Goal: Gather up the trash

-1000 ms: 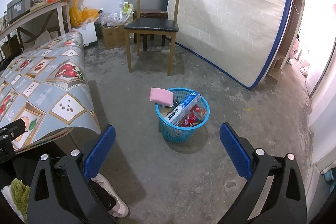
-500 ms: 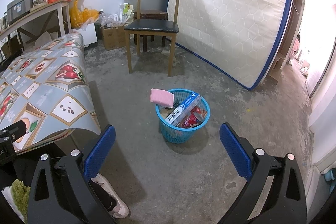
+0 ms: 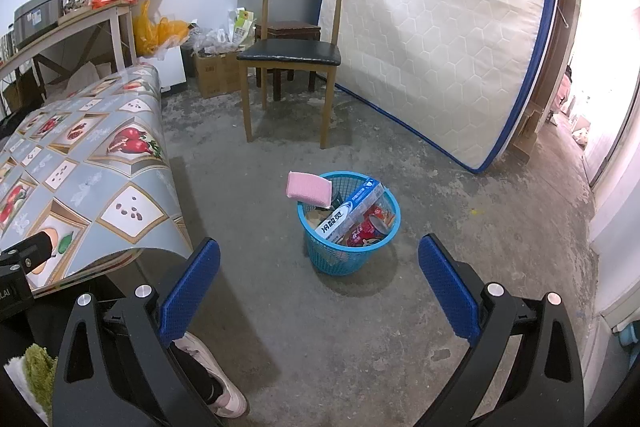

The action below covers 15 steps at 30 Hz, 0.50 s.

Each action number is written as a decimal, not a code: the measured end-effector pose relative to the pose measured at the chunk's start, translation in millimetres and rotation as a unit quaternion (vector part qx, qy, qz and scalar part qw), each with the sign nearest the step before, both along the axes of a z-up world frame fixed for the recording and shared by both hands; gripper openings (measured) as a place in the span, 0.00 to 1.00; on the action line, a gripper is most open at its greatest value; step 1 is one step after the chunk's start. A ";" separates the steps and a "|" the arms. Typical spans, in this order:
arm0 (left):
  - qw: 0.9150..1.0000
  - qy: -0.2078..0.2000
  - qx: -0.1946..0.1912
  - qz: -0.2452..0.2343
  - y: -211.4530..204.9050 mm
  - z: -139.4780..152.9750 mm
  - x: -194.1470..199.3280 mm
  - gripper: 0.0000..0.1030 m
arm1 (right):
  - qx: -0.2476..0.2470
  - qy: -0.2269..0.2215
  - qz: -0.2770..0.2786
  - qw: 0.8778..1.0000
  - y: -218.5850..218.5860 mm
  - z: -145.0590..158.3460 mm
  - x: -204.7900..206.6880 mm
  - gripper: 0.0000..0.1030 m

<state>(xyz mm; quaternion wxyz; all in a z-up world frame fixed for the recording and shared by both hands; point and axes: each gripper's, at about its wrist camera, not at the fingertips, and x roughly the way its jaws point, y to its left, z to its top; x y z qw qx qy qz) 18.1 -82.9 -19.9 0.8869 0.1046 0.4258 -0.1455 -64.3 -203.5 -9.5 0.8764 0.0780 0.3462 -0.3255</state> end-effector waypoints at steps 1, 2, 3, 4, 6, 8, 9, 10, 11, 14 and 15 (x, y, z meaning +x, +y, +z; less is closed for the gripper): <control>1.000 -0.001 0.000 0.001 0.3 0.1 -0.2 0.92 | 0.000 0.000 0.000 1.000 -0.4 0.3 0.3 0.94; 1.000 -0.001 0.000 0.001 -0.1 0.3 -0.1 0.92 | 0.000 0.000 0.000 1.000 -0.3 0.2 0.4 0.94; 1.000 -0.001 0.000 0.001 0.0 0.1 -0.2 0.92 | 0.000 0.000 0.000 1.000 -0.3 0.2 0.4 0.94; 1.000 -0.001 0.000 0.000 0.0 0.3 0.0 0.92 | 0.000 0.000 0.000 1.000 -0.4 0.2 0.5 0.94; 1.000 -0.001 0.001 -0.001 0.0 0.1 -0.1 0.92 | 0.001 0.000 0.000 1.000 -0.9 0.5 0.5 0.94; 1.000 0.000 0.001 -0.001 0.1 -0.5 -0.2 0.92 | 0.000 0.000 0.000 1.000 -0.5 0.6 0.6 0.94; 1.000 0.000 0.001 -0.002 -0.2 -1.0 -0.3 0.92 | -0.001 0.000 0.000 1.000 -0.2 0.1 0.4 0.94; 1.000 0.000 0.001 -0.002 0.0 -1.2 -0.6 0.92 | -0.001 0.000 0.000 1.000 -0.5 0.4 0.5 0.94; 1.000 0.000 0.000 -0.001 -0.3 -0.9 -0.4 0.92 | -0.001 0.000 0.000 1.000 -0.9 0.7 0.6 0.94; 1.000 0.001 0.001 -0.001 -0.2 -1.0 -0.4 0.92 | 0.000 -0.001 -0.001 1.000 -0.6 0.4 0.6 0.94; 1.000 0.001 0.000 -0.002 -0.2 -0.8 -0.3 0.92 | 0.000 -0.001 -0.001 1.000 -1.1 0.8 0.9 0.94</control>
